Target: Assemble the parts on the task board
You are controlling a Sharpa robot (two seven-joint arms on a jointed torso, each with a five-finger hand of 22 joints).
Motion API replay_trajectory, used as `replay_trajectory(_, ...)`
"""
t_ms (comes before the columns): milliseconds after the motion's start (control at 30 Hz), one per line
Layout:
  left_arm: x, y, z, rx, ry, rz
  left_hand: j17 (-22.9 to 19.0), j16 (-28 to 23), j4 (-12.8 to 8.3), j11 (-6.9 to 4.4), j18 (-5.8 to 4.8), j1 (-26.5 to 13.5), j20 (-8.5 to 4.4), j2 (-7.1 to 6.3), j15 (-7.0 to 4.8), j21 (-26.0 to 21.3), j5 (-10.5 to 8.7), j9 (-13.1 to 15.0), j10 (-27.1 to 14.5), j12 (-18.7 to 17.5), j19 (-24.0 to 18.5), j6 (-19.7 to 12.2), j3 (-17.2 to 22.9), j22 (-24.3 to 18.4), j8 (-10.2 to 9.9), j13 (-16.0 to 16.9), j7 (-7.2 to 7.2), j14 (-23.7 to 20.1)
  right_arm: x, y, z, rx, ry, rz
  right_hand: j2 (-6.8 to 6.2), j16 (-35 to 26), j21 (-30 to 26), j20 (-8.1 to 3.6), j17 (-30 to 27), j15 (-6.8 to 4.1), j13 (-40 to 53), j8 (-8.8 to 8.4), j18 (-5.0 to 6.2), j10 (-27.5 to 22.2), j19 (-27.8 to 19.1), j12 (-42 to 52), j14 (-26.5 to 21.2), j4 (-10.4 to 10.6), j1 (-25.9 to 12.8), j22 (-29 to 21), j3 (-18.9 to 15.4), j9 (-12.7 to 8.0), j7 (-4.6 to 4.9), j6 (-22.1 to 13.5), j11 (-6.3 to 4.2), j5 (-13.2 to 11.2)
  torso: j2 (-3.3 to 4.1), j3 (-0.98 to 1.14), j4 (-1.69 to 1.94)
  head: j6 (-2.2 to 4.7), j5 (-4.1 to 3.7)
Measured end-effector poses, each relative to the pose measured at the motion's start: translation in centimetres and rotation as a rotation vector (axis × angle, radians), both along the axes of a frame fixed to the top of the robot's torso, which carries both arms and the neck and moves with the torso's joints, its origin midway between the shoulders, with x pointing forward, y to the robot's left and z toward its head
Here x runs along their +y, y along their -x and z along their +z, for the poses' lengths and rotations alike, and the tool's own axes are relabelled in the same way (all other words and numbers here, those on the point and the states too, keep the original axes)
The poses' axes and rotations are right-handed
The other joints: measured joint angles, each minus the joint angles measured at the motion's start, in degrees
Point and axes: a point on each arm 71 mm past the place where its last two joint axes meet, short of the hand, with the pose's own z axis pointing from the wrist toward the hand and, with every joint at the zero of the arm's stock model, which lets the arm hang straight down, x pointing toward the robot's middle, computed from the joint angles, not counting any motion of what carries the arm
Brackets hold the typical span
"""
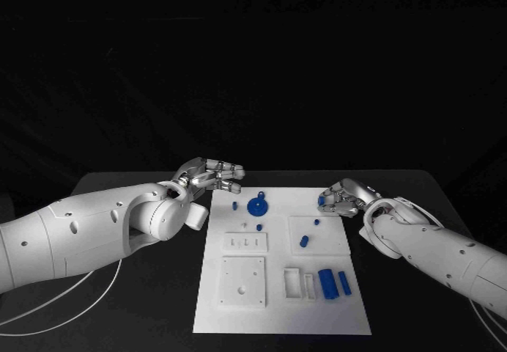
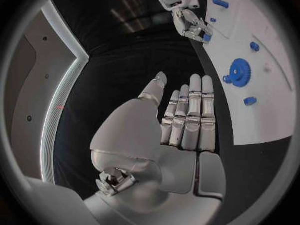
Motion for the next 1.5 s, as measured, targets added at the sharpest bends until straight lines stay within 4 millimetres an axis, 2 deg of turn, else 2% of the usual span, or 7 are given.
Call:
replay_trajectory(200, 0.0, 0.0, 0.0, 0.001, 0.0, -0.001, 0.0, 0.0, 0.0, 0.0, 0.0, 0.0, 0.0, 0.0, 0.0, 0.0, 0.0, 0.0, 0.0, 0.0, 0.0, 0.0, 0.0, 0.0, 0.0, 0.0, 0.0, 0.0, 0.1, 0.0, 0.0, -0.005, -0.002, 0.002, 1.25, 0.0, 0.35, -0.14, 0.13, -0.38, 0.08, -0.13, 0.0, 0.32, 0.14, 0.07, 0.13, -0.7, 0.51, 0.0, 2.58, 0.5, -1.55, 5.74, -0.84, -5.19, -0.01, 0.03, 0.01, -0.06, 0.01)
replay_trajectory(333, 0.0, 0.0, 0.0, 0.001, 0.0, -0.001, 0.0, 0.0, 0.0, 0.0, 0.0, 0.0, 0.0, 0.0, 0.0, 0.0, 0.0, 0.0, 0.0, 0.0, 0.0, 0.0, 0.0, -0.08, 0.0, 0.0, 0.0, 0.0, 0.1, 0.0, 0.0, -0.009, -0.003, 0.003, 1.79, 0.0, 0.58, -0.42, 0.22, -0.58, 0.2, -0.3, 0.0, 0.47, 0.0, 0.07, 0.14, -1.0, 0.73, 0.0, 3.18, 0.93, -1.34, 6.7, -1.1, -7.85, -0.01, 0.03, 0.02, -0.12, 0.02)
replay_trajectory(933, 0.2, -0.1, -0.1, 0.004, -0.015, -0.004, 0.29, 0.87, 0.63, -0.92, 0.0, -0.71, -0.37, 0.21, -0.57, 0.71, -0.08, 0.11, 2.84, 0.0, 0.38, 1.37, 0.16, -0.01, 0.0, 0.01, -0.47, 0.67, 0.7, 0.2, 1.1, -0.041, -0.012, 0.006, 2.25, 0.0, 0.89, -0.82, 0.59, -0.7, 0.77, -0.1, 0.01, 0.79, 0.0, 0.06, 0.27, -0.84, 0.72, 0.0, 3.0, 0.93, -1.32, 6.86, -1.4, -7.76, -0.13, 0.07, -0.11, 0.01, 0.07)
replay_trajectory(1133, 0.0, -0.7, 0.4, 0.003, -0.063, -0.032, 5.33, 9.99, 1.95, -4.59, 0.0, -2.24, -4.02, -0.11, -4.32, 5.87, -0.57, 0.38, 12.82, 1.13, 4.95, 5.62, -0.84, 2.77, 0.0, 0.38, -2.54, 7.06, 1.8, -0.2, 4.3, -0.082, -0.011, 0.032, 2.24, 0.0, 0.9, -0.82, 0.72, -0.87, 0.87, -0.12, 0.01, 0.79, 0.0, 0.06, 0.44, -0.85, 0.72, 0.0, 2.99, 0.93, -1.32, 6.87, -1.39, -7.3, -0.56, 0.05, -0.49, 0.32, 0.18)
replay_trajectory(1267, -0.4, -1.3, 1.1, 0.006, -0.114, -0.07, 12.84, 22.13, 3.5, -7.1, -0.9, -4.22, -6.8, -0.56, -7.0, 12.45, -0.77, 1.11, 18.38, 4.98, 8.26, 8.91, -2.39, 6.78, 0.21, 1.9, -4.16, 9.64, 2.8, -0.1, 5.9, -0.093, -0.004, 0.058, 2.23, 0.23, 1.12, -0.82, 0.87, -0.87, 1.02, -0.13, 0.01, 0.79, 0.0, 0.06, 0.44, -0.85, 0.73, 0.0, 2.99, 0.93, -1.32, 6.86, -1.39, -7.26, -1.02, 0.01, -0.74, 0.36, 0.43)
replay_trajectory(1367, -1.0, -1.8, 1.5, 0.014, -0.167, -0.113, 22.87, 38.26, 4.81, -8.74, -1.78, -5.55, -9.13, -1.78, -8.89, 22.06, -0.24, 3.69, 18.93, 14.45, 7.04, 12.01, -3.81, 13.57, 0.21, 8.14, -5.64, 5.89, 3.9, 0.1, 7.1, -0.1, 0.003, 0.082, 2.23, 0.23, 1.12, -0.82, 0.87, -0.87, 1.02, -0.15, 0.01, 0.79, 0.0, 0.06, 0.44, -0.86, 0.73, 0.0, 2.98, 0.93, -1.32, 6.86, -1.39, -7.26, -1.52, -0.01, -0.91, 0.36, 0.73)
replay_trajectory(1500, -2.0, -2.5, 1.9, 0.026, -0.236, -0.157, 28.48, 48.73, 6.69, -9.96, -1.78, -7.03, -10.07, -2.87, -9.83, 30.86, 1.44, 10.37, 17.18, 26.35, 4.66, 13.36, -2.87, 20.79, 0.21, 18.44, -6.61, 4.25, 5.2, 0.3, 8.1, -0.098, 0.013, 0.109, 2.22, 0.23, 1.12, -0.82, 1.02, -0.87, 1.1, -0.35, 0.01, 0.79, 0.0, 0.06, 0.44, -0.61, 0.73, 0.0, 3.23, 0.94, -1.32, 6.87, -1.38, -7.27, -2.21, -0.03, -1.1, 0.27, 1.2)
